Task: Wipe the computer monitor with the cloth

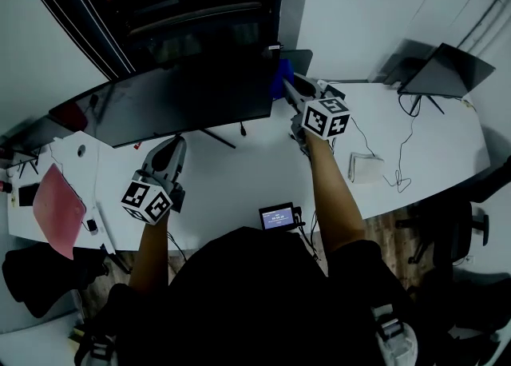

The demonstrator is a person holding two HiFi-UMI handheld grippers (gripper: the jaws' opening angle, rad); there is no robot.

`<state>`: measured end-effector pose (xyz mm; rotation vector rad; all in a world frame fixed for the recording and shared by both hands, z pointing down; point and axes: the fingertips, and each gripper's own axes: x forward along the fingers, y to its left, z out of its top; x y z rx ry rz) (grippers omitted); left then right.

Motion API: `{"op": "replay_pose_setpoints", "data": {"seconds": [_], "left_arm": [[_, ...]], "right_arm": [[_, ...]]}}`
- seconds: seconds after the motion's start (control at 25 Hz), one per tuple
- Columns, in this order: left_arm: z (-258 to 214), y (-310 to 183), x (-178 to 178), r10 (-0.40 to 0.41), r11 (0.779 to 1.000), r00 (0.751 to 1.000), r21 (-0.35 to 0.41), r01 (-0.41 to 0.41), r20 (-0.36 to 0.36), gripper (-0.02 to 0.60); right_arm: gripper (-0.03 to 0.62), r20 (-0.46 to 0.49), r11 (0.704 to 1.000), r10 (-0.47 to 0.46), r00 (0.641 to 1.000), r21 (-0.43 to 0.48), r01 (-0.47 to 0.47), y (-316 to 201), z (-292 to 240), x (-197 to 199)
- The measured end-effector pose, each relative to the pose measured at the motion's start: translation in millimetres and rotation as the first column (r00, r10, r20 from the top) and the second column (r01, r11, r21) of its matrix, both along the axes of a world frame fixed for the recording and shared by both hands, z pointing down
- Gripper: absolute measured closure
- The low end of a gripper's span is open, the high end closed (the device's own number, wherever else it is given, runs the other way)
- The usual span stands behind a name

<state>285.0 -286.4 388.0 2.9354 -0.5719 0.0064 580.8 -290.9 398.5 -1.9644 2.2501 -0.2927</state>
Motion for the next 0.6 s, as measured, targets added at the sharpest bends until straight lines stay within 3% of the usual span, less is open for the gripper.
{"op": "replay_pose_setpoints", "data": {"seconds": [0.6], "left_arm": [[33.4,3.9,-25.6,-0.061,0.996,0.998,-0.058,0.062,0.028,0.588]], "right_arm": [[0.502,0.030,0.994,0.026,0.999,-0.103,-0.022,-2.0,82.2,-2.7]]}}
